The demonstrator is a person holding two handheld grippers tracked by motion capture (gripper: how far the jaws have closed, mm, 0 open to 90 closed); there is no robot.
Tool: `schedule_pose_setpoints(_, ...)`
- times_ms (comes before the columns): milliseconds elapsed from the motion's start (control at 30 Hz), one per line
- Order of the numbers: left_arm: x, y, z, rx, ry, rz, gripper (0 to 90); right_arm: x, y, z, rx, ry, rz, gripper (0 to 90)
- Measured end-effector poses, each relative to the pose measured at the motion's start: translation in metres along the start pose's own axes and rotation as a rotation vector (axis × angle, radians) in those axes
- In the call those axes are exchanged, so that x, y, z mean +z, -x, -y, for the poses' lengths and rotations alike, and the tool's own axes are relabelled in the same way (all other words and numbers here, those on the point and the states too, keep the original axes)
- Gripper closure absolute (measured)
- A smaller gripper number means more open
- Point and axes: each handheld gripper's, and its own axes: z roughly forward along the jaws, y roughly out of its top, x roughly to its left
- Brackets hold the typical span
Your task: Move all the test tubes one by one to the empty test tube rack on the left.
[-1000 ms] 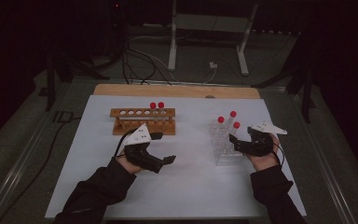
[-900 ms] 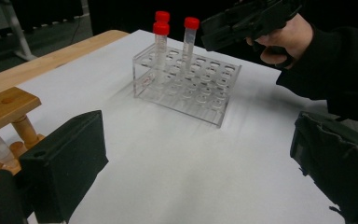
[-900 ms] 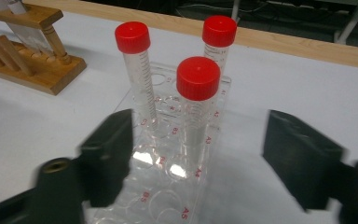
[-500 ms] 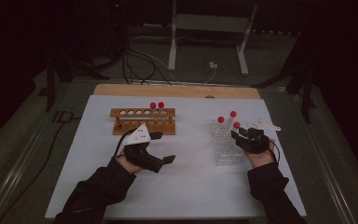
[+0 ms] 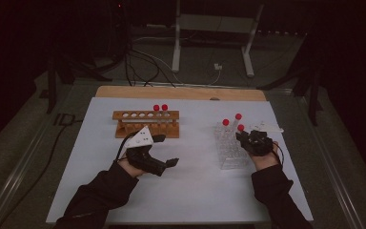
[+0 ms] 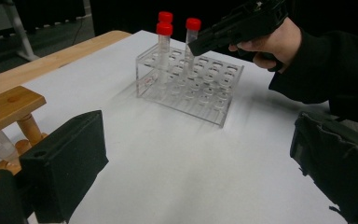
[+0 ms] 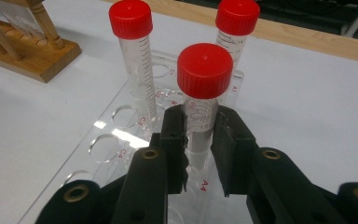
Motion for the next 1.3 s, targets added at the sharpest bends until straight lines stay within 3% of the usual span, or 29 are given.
schedule_pose_setpoints(300,0.001,0.0,0.0,0.002,-0.011,0.003,4.3,-0.006,0.0,-0.003,0.0,0.01,0.005,74.9)
schedule_pose_setpoints(900,0.0,0.001,-0.001,0.002,-0.009,0.008,4.7,-0.041,-0.004,-0.023,-0.021,0.111,0.003,74.8)
schedule_pose_setpoints(1100,-0.004,0.002,-0.004,0.008,0.019,-0.028,4.7,-0.054,-0.016,-0.031,-0.042,0.15,-0.04,74.8)
schedule_pose_setpoints(1300,-0.007,0.003,-0.007,0.01,0.035,-0.026,5.7,-0.058,-0.039,-0.036,-0.088,0.155,-0.113,74.8)
